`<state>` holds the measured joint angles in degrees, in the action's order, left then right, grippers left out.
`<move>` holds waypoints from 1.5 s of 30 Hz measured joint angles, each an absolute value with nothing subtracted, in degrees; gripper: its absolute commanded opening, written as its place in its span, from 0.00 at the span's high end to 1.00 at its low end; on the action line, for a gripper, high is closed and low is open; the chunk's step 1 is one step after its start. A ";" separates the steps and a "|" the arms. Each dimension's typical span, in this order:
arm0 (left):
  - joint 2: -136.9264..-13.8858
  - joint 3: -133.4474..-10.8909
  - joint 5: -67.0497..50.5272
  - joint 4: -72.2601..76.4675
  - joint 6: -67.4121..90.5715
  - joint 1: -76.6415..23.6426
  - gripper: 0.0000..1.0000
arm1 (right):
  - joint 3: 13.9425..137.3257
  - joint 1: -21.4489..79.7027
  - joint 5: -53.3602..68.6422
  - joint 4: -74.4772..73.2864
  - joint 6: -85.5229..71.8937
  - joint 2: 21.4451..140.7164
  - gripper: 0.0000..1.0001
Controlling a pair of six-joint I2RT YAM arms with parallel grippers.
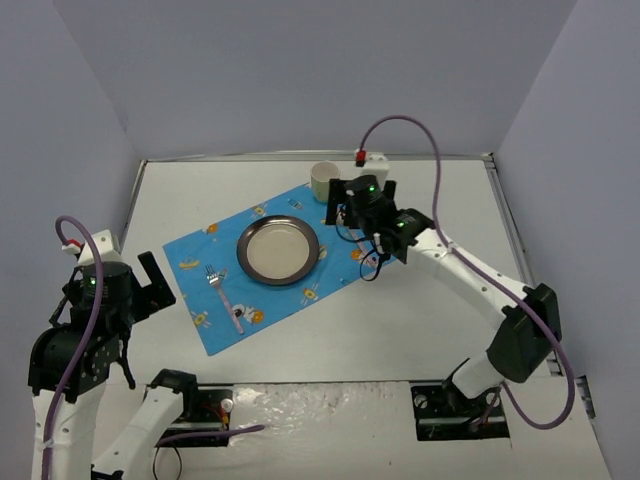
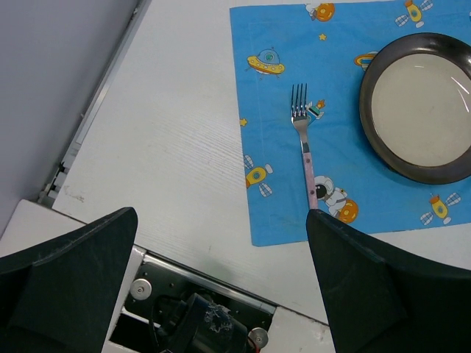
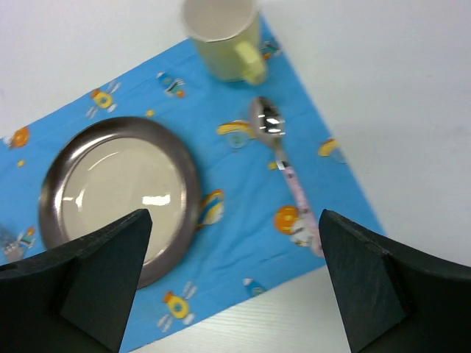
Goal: Set the dinner table for one person
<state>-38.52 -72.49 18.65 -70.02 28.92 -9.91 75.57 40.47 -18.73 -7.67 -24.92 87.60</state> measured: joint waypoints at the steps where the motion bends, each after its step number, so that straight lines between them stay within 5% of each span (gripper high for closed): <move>1: -38.52 -72.52 18.96 -69.99 28.52 -9.91 0.03 | 73.85 37.77 -18.63 -8.11 -24.14 85.06 0.01; 8: -38.50 -72.53 20.90 -69.98 25.62 -10.02 0.03 | 68.97 21.72 -22.04 -13.95 -17.25 65.17 0.00; 17: -36.96 -72.53 21.40 -68.52 22.83 -10.19 0.03 | 66.73 20.58 -34.29 -15.27 -9.71 39.27 0.00; 45: -19.08 -67.98 25.82 -63.56 17.35 -10.55 0.03 | 54.36 20.72 -31.14 -15.51 -7.65 23.69 0.00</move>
